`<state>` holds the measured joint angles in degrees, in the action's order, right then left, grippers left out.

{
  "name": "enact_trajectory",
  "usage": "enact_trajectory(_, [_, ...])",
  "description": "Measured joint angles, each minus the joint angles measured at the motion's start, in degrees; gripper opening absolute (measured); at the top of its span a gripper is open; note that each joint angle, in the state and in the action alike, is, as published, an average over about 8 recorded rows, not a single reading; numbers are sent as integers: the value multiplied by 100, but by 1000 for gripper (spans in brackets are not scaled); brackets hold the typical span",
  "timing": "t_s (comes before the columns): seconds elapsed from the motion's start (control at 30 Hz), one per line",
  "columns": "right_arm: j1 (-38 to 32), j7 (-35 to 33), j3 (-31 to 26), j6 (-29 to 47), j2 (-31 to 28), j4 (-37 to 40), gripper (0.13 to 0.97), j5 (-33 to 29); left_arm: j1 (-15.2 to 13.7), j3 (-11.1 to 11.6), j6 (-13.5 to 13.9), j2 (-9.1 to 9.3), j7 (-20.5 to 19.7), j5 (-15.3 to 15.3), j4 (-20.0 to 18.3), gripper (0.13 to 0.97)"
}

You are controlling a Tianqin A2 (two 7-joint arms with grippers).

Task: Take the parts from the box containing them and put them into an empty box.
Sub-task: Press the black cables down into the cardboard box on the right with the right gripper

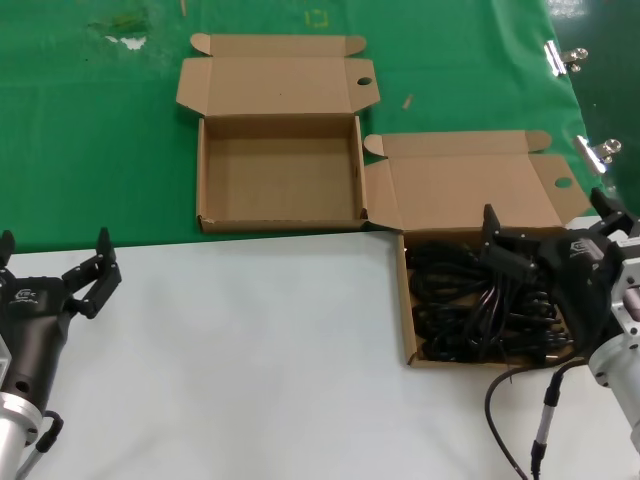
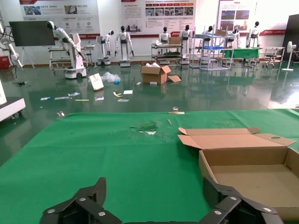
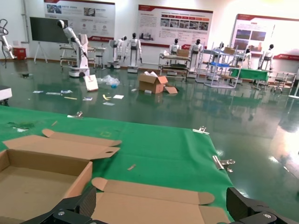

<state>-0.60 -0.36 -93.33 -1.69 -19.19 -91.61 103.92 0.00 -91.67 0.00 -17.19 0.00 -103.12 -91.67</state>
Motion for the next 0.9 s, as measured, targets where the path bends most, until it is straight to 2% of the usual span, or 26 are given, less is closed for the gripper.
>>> enact_trajectory(0.1, [-20,-6,-75,-118,-106,-4,966,81,0,0,0,0,0,0,0,759])
enact_trajectory(0.37, [-87,-65,-249,-358,-534,-55,966,354,0,0,0,0,0,-1,0,560])
enact_trajectory(0.4, [-99,-74,-281,-389,-606,-63,966,407,0,0,0,0,0,-1,0,560])
enact_trajectory(0.67, [-226,-94,-625,-459,-1331,-170,966,846,0,0,0,0,0,-1,0,357])
enact_trajectory(0.8, [-322,-43,-802,-179,-1746,-254,966,872,0,0,0,0,-1,-1,0,357])
enact_trajectory(0.9, [-431,10,-908,176,-2054,-288,966,805,0,0,0,0,-2,-1,0,306])
